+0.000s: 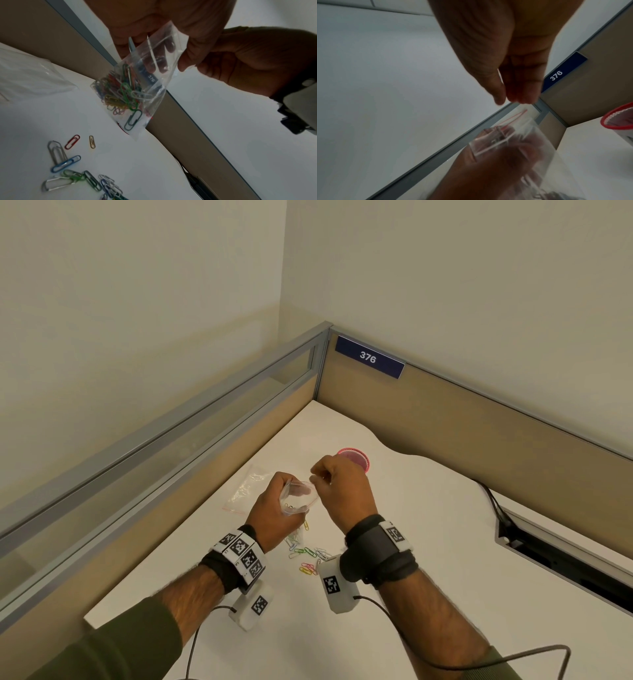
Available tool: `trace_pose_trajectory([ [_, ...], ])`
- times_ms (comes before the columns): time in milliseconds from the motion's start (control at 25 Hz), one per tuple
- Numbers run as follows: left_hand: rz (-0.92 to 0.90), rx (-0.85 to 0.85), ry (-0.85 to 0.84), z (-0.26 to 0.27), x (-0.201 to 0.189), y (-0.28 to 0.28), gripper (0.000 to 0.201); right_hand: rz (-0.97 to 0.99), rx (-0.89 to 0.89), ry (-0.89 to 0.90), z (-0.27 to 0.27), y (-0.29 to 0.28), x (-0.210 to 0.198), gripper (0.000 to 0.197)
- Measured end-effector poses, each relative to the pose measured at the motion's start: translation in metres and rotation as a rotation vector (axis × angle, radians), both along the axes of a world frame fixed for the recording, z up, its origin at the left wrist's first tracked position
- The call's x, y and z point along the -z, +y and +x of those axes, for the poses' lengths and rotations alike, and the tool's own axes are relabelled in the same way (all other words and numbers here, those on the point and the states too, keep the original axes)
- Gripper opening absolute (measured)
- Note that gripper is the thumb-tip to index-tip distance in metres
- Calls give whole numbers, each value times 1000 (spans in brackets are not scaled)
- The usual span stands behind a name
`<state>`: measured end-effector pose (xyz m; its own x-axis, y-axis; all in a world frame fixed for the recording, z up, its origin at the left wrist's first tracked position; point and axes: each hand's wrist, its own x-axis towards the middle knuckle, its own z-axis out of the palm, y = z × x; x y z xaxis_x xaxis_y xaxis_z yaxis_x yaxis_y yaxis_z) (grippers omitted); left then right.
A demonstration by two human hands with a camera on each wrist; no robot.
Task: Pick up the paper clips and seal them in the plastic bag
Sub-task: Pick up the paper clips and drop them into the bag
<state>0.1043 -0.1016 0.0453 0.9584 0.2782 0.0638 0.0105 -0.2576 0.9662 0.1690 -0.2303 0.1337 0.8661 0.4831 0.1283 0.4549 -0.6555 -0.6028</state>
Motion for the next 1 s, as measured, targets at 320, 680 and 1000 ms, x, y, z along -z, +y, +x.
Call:
trace_pose_trajectory([
  [320, -8, -4, -6, 2, 8, -1, 66, -107, -33, 77, 2, 11, 9, 11],
  [680, 21, -11, -6, 0, 6, -8, 51, 176, 21, 296, 4, 4, 0, 9],
  [1000, -42, -59, -77, 0, 8, 13, 33, 9, 226, 311, 26, -59, 85, 20],
])
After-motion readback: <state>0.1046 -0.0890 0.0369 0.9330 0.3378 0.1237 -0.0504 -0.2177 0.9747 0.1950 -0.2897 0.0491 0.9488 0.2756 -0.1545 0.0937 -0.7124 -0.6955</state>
